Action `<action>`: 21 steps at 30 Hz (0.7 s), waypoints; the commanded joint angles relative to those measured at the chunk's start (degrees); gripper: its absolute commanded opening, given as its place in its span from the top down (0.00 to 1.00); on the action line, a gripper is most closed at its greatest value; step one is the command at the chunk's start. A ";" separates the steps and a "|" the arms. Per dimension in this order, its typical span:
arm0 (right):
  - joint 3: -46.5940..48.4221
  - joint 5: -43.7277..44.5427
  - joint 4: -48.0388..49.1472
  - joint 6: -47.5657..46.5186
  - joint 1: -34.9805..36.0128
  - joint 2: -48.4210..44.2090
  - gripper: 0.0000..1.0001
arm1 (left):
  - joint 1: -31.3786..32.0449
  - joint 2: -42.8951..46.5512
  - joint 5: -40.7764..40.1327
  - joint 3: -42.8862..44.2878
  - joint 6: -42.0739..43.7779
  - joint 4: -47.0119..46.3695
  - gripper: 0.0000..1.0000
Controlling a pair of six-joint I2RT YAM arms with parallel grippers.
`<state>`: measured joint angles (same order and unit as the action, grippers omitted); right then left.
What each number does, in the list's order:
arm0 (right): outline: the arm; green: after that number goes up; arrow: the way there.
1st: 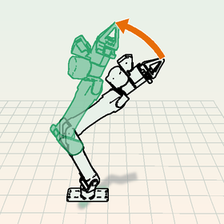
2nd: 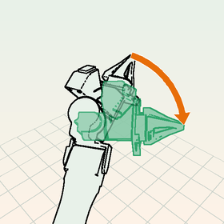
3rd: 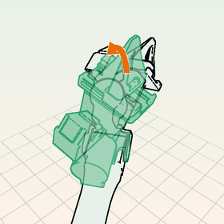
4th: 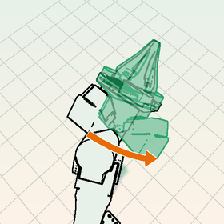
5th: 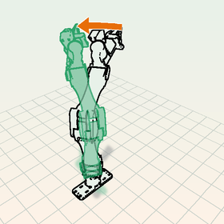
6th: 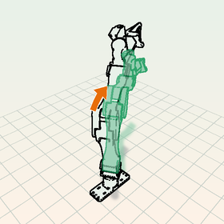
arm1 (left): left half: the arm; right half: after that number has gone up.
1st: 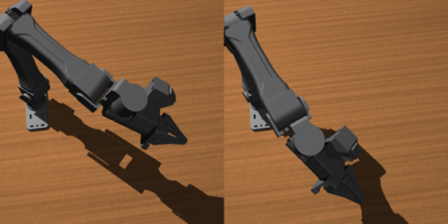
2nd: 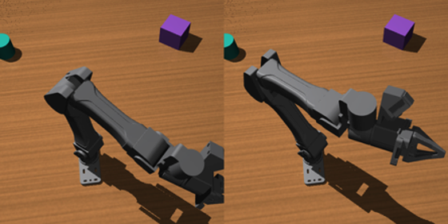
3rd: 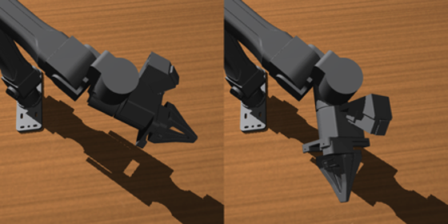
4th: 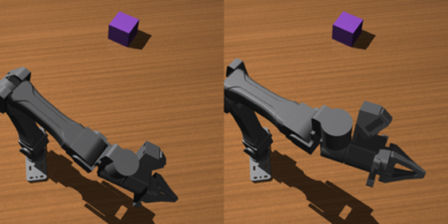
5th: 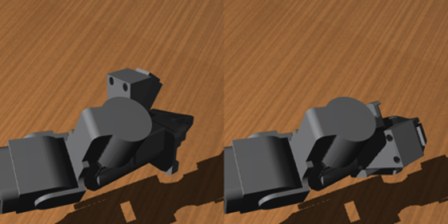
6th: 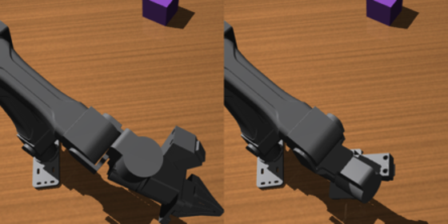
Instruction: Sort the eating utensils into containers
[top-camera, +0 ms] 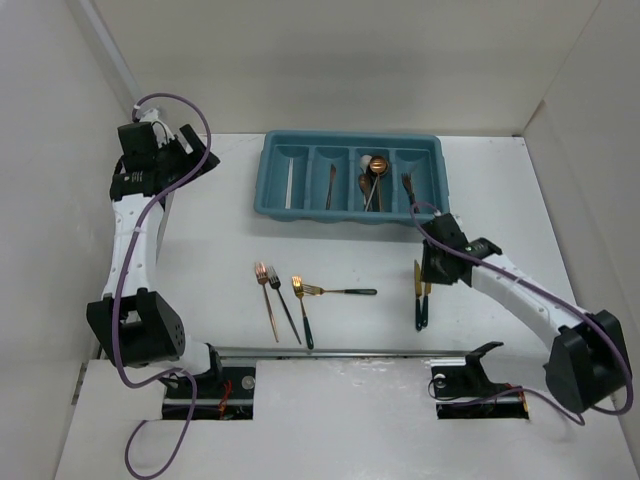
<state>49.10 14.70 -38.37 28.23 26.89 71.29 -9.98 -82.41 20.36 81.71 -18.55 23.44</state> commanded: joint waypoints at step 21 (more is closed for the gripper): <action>-7.88 -8.72 -1.27 7.02 -4.48 7.81 0.71 | -0.22 2.26 1.88 0.91 -0.88 -0.94 0.23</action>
<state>39.18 6.26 -40.34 34.39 21.85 76.86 -9.98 -82.46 21.08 81.71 -19.00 23.44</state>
